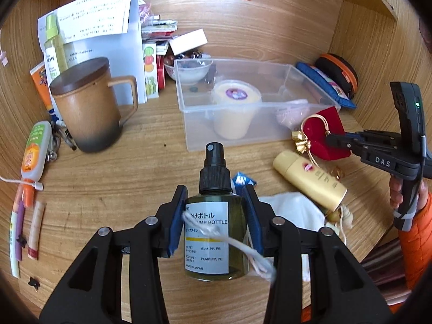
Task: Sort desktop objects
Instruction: 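Lift the green pump bottle with the left tool while the right tool grasps the red pouch, then carry the pump bottle with the left tool while the right tool carries the red pouch into the box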
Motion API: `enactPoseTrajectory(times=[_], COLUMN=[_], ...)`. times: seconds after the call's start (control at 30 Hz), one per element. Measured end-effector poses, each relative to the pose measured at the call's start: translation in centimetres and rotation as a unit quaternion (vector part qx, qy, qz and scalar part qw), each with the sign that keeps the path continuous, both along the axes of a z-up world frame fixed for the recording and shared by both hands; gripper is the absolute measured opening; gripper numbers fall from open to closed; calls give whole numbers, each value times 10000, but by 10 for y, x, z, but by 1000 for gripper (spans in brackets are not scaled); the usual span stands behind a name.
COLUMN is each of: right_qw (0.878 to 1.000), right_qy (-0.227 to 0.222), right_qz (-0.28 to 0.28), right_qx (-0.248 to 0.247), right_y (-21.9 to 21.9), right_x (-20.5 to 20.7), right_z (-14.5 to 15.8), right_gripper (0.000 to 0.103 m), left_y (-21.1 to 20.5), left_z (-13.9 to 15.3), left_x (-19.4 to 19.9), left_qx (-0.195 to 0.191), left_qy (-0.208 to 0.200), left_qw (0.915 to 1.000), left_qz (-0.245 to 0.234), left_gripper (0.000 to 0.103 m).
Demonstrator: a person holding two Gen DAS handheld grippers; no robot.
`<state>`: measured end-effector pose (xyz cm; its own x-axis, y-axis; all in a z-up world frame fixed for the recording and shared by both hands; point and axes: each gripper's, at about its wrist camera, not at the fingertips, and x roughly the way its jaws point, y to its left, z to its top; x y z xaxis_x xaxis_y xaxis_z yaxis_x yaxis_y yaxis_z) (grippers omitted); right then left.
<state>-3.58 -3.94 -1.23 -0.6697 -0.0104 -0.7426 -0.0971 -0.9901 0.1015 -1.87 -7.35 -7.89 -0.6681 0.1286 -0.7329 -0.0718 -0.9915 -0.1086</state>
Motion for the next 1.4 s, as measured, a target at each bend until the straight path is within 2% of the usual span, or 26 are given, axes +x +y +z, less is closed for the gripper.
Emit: enactPoseTrajectory(times=[0.83, 1.4], right_qw=[9976, 9936], right_qy=[674, 1050], right_qz=[-99, -39], right_qx=[155, 412], right_y=[5, 11], right_x=[20, -4], right_z=[60, 99], right_gripper=[9, 9], left_y=[11, 21], left_z=[31, 58], left_x=[-42, -77], left_qx=[-12, -95], left_qy=[389, 573], left_qw=[9992, 9978], left_qz=[-104, -329], left_gripper=[41, 41])
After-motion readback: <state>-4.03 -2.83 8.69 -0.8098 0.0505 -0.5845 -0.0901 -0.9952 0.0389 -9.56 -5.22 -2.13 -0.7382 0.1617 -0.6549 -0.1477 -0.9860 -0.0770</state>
